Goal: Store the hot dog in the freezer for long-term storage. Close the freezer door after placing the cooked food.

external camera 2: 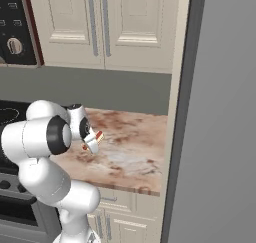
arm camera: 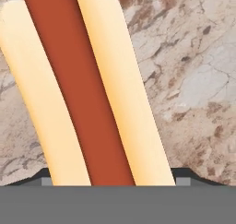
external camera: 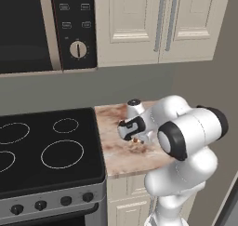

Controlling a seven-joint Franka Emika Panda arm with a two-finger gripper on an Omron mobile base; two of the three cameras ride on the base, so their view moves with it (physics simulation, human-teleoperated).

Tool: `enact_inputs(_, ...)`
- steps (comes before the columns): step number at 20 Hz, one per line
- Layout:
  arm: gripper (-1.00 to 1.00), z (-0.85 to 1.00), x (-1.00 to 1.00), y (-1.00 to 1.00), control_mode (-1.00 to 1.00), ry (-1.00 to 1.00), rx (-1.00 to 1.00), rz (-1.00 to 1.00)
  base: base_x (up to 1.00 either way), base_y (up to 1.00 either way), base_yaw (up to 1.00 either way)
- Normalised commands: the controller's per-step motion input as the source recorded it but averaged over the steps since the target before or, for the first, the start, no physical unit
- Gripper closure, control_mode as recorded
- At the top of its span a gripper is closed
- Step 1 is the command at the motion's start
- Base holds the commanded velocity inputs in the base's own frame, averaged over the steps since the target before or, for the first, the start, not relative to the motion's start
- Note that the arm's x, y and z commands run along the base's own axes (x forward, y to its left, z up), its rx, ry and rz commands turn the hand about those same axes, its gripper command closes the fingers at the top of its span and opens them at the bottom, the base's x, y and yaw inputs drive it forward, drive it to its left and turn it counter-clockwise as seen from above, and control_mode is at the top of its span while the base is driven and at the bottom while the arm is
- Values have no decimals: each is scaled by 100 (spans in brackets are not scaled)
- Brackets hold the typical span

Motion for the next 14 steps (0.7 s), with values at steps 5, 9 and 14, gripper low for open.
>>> enact_inputs(5,100,42,-13,-53,-100,-1,2,18,0,0,0)
enact_inputs(9,100,51,-26,-52,-100,0,5,19,0,0,0)
enact_inputs(14,100,46,-31,-37,-100,0,7,21,0,0,0)
